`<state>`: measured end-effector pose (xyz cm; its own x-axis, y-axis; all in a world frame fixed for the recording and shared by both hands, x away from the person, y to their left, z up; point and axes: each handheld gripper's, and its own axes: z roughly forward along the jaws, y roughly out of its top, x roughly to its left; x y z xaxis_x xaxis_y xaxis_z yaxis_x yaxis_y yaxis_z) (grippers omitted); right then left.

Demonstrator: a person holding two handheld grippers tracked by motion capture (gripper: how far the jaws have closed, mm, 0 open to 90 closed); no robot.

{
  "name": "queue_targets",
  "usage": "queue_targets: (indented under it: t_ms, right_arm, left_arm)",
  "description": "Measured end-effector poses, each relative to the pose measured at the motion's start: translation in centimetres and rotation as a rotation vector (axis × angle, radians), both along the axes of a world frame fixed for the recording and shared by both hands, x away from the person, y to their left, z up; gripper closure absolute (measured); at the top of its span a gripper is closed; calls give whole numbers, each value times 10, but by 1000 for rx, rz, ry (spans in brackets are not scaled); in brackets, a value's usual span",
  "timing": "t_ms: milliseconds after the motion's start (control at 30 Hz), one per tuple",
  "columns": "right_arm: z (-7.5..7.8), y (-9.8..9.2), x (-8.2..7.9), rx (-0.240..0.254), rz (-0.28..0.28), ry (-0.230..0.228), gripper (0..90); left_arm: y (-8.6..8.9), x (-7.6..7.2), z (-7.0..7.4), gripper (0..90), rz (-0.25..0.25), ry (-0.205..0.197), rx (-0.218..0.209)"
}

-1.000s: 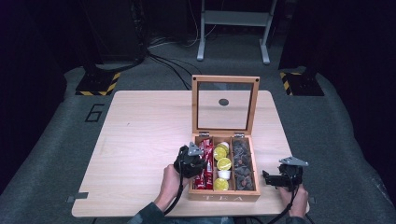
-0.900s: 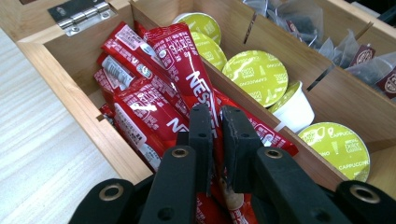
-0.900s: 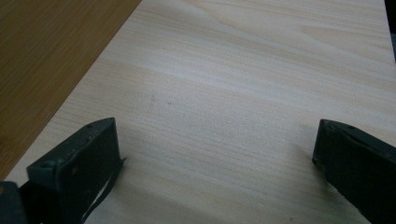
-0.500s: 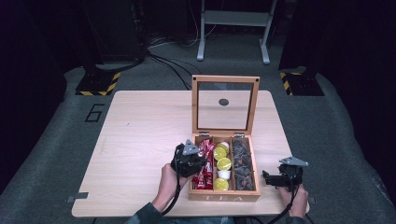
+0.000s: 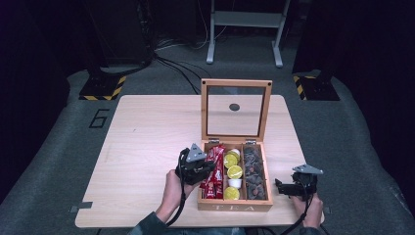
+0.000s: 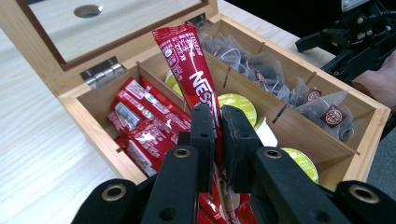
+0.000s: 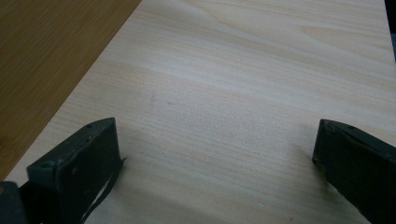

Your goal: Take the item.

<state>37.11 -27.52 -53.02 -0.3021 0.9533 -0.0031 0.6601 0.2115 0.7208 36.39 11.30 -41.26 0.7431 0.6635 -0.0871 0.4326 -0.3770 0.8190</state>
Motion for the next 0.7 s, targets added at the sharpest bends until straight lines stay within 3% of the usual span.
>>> queue_targets:
  t_ms: [700]
  right_arm:
    - [0,0,0,0,0,0,0]
  left_arm:
    - [36,4,11,832,65,-42,-15]
